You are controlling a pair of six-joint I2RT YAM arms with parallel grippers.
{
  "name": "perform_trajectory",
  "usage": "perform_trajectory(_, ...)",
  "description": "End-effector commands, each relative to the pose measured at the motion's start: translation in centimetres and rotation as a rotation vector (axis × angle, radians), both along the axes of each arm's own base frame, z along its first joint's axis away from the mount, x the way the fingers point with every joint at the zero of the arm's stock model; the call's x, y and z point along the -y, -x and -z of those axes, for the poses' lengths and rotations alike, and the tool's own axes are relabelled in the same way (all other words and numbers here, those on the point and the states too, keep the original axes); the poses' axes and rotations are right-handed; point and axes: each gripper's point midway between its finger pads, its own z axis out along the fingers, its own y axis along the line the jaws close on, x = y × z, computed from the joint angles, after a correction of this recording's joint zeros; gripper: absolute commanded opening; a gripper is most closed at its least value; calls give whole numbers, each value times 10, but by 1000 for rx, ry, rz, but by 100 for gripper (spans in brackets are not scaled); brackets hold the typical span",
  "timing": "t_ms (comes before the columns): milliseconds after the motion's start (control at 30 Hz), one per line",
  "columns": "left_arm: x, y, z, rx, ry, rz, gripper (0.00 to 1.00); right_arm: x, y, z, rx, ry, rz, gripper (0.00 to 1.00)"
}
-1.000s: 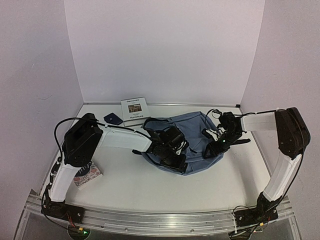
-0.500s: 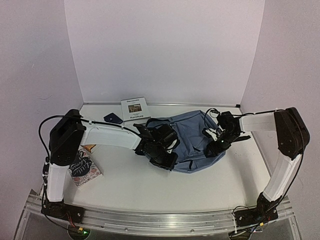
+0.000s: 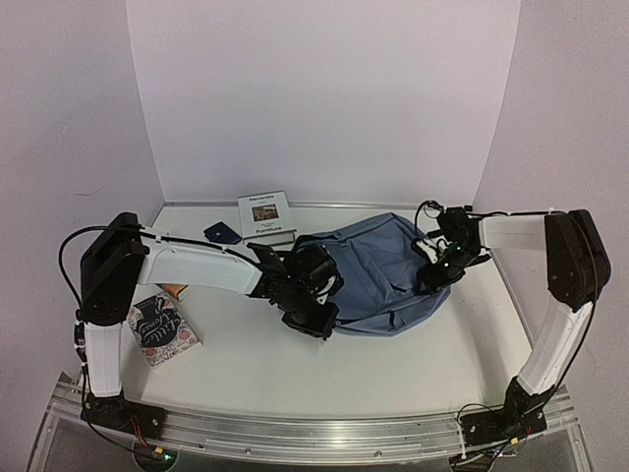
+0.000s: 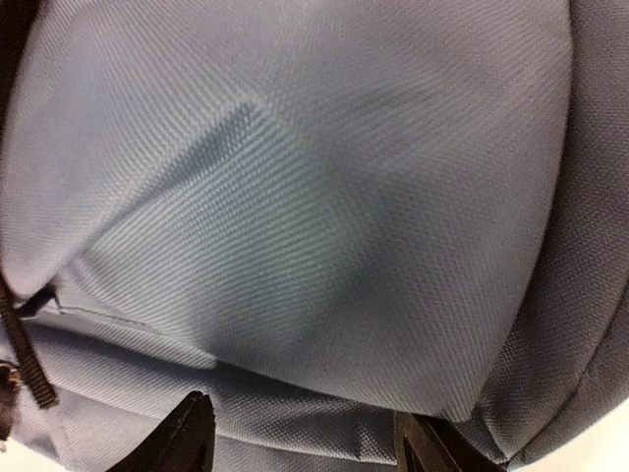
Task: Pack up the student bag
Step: Unzip the student bag at the center of the board.
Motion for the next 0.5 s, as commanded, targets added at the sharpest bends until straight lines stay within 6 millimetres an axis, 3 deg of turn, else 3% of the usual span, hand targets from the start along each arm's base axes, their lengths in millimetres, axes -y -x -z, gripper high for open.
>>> perform_trajectory(0, 32, -6, -42, 26, 140, 49, 0, -37, 19, -71, 43, -243, -93, 66)
perform_trajectory(67, 40, -7, -53, 32, 183, 59, 0, -56, 42, -91, 48, -349, -171, 67)
perform_trajectory(267, 51, -6, -75, 5, 264, 86, 0, -97, 87, -116, 69, -475, -355, 67)
perform_trajectory(467, 49, -12, -89, -28, 331, 72, 0, -119, 97, -106, 152, -495, -465, 67)
